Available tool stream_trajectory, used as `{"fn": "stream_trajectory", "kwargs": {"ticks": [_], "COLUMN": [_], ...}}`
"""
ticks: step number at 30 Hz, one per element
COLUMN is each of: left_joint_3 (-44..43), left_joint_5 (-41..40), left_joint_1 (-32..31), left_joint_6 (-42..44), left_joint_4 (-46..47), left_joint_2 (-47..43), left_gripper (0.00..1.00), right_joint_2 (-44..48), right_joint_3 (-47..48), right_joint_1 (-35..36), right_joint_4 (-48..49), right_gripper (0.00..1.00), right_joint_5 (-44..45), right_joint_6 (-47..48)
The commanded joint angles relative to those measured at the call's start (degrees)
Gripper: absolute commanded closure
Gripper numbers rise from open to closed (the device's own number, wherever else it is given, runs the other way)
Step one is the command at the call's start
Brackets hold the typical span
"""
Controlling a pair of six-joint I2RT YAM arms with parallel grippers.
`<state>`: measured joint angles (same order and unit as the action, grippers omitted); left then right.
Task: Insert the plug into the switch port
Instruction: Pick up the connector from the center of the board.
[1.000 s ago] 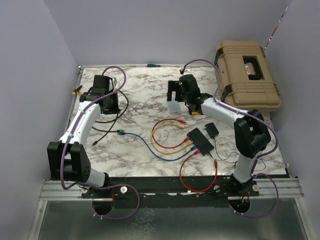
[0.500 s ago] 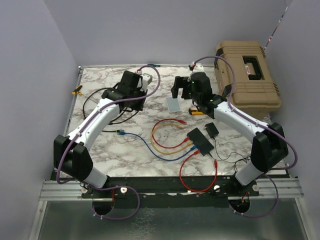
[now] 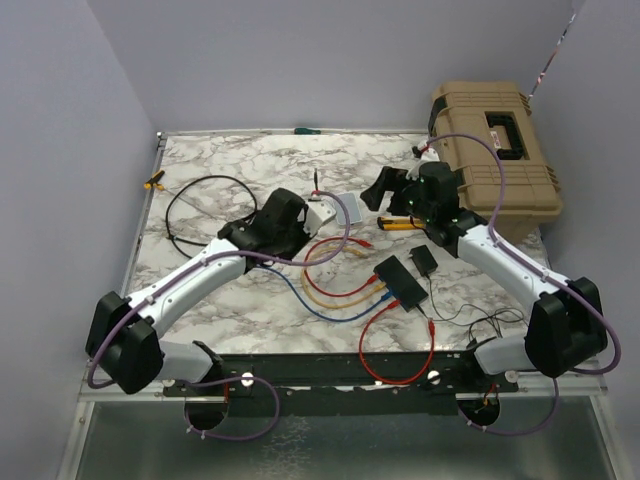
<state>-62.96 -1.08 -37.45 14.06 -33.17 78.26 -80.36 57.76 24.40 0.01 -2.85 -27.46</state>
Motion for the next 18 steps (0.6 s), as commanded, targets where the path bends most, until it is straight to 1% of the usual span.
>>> {"fn": "stream_trajectory", "kwargs": {"ticks": [1,2,8,12,18], "left_joint_3": [6.71,8.32,16.38,18.16,18.31], "left_joint_5": [0.87,1.03,8.63,11.59,13.94], "left_joint_1": [-2.24,-2.92,-4.97,-5.22,-5.45], "left_joint_6": [5.83,6.59,10.85,11.64,12.12], "left_joint_4": [6.70,7.62,12.73,13.92,14.01], "left_joint_2": [-7.78,-9.27,-15.74,-17.08,-16.83], "left_gripper": [1.00,1.00,1.00,1.00,1.00], "right_joint_2": [3.30,3.66,3.76,3.18,2.38], "right_joint_3": [-3.49,-4.14,-7.81,-9.71,-9.53], "right_joint_1": [0.21,0.20,0.20,0.18,0.02], "right_joint_4": [2.93,3.41,7.11,10.33,12.62], "right_gripper": [0.05,0.05,0.07,0.07,0.09], "right_joint_5": [-3.97,-4.85,-8.75,-9.67,-10.82], "right_joint_6": [-1.51,-1.15,-1.31,-2.27,-4.27]}}
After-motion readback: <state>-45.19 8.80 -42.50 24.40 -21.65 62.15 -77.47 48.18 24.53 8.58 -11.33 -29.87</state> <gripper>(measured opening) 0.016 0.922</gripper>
